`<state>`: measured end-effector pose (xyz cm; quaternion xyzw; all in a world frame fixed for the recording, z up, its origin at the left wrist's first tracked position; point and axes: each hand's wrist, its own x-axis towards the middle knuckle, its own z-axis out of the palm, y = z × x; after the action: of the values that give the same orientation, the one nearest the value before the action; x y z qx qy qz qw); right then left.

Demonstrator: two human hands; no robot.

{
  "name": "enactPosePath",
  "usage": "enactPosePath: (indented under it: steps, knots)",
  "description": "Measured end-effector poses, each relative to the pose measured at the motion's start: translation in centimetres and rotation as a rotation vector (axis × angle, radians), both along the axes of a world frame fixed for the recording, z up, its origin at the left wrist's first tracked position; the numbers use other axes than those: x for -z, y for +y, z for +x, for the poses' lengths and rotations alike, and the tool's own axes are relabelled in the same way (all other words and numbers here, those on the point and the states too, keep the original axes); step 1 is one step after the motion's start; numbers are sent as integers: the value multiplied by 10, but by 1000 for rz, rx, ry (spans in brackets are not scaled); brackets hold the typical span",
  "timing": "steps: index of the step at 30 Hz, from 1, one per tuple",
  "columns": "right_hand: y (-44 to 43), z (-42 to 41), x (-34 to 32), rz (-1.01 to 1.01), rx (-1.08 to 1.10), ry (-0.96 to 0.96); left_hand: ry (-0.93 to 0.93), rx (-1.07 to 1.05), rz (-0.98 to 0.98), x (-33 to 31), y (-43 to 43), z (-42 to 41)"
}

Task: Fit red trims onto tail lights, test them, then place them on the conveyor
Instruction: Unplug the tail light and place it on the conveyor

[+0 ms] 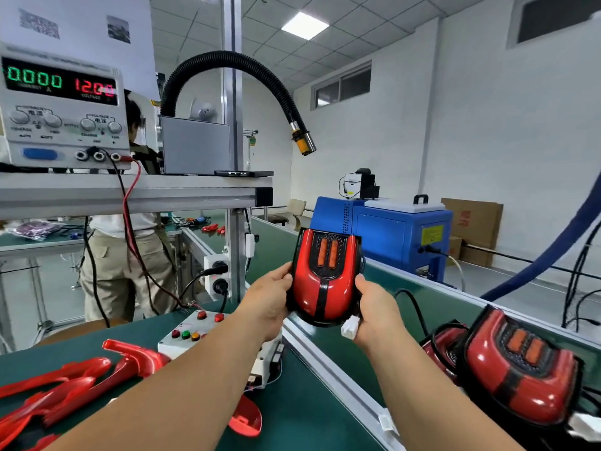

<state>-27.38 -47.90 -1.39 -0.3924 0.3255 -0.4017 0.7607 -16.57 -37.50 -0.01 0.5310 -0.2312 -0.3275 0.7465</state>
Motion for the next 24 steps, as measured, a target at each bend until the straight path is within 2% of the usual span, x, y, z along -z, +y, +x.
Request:
enactPosePath:
  steps: [7,11,14,24]
  knots:
    - [21,-57,-29,-155,112,70,-24,38,-63,-20,9,-41]
    - [26,-102,-38,-265,243,9,-105,106,-62,-33,7,-75]
    - [33,-140,-41,-326,343,141,-190,162,-52,-41,-2,-104]
    - [27,-235,-26,-228,511,248,-451,316,65,-30,-52,-191]
